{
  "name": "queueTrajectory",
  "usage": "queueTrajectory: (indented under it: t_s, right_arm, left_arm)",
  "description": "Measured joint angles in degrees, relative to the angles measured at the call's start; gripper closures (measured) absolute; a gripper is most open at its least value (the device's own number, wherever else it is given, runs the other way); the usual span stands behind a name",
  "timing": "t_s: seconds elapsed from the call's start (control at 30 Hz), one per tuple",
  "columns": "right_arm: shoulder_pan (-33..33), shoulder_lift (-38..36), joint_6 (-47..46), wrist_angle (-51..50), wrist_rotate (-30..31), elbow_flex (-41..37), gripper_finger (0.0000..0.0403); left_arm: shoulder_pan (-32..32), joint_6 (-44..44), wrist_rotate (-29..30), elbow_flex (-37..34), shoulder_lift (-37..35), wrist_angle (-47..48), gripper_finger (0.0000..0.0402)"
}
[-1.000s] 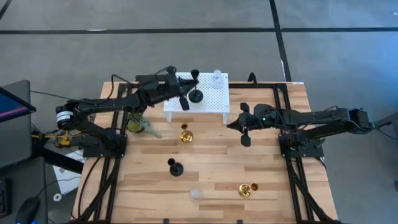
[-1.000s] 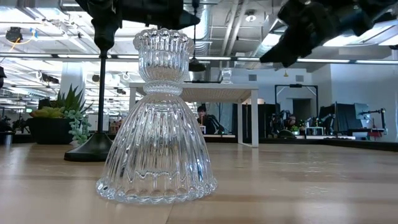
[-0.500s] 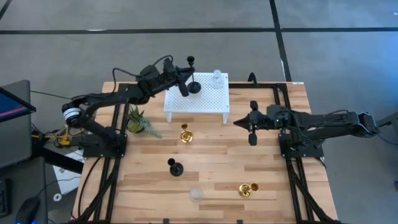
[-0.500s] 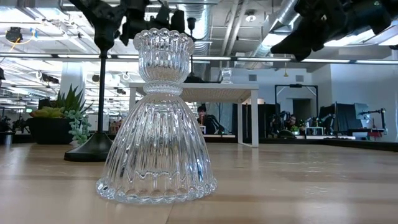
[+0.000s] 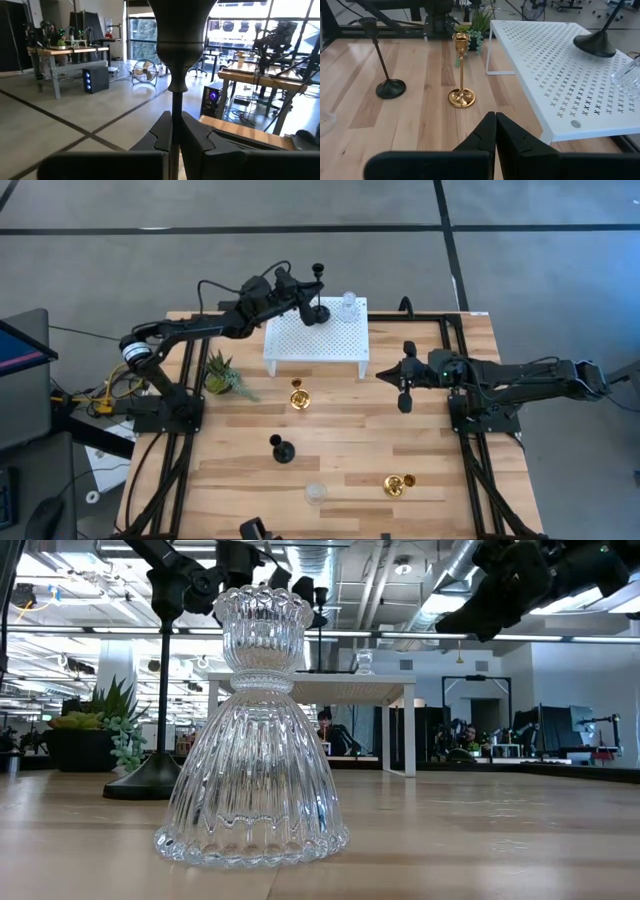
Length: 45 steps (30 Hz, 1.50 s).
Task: Pick & Place candle stick holders
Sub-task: Put the top black metal candle stand on the shelf, then put the bottom gold metal candle stand on the shelf
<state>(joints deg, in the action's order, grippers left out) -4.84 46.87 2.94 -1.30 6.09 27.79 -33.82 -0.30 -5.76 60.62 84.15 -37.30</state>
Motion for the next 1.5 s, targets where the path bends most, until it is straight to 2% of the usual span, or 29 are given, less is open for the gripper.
queueTrajectory:
  t_s: [0.23, 0.77, 1.5]
  right_arm:
    - [0.00, 0.00, 0.11, 0.02, 0.00, 0.00, 0.0403]
    - [-0.04, 0.04, 0.07, 0.04, 0.00, 0.00, 0.0403]
    - [-0.07, 0.04, 0.04, 0.02, 0.00, 0.07, 0.0403]
  left_arm:
    - [0.04, 1.79, 2.29, 0.00, -0.04, 0.44, 0.0388]
    - [0.26, 1.68, 3.61, 0.07, 1.82, -0.24, 0.0388]
    - [0.26, -0.22, 3.66, -0.07, 1.91, 0.03, 0.0292]
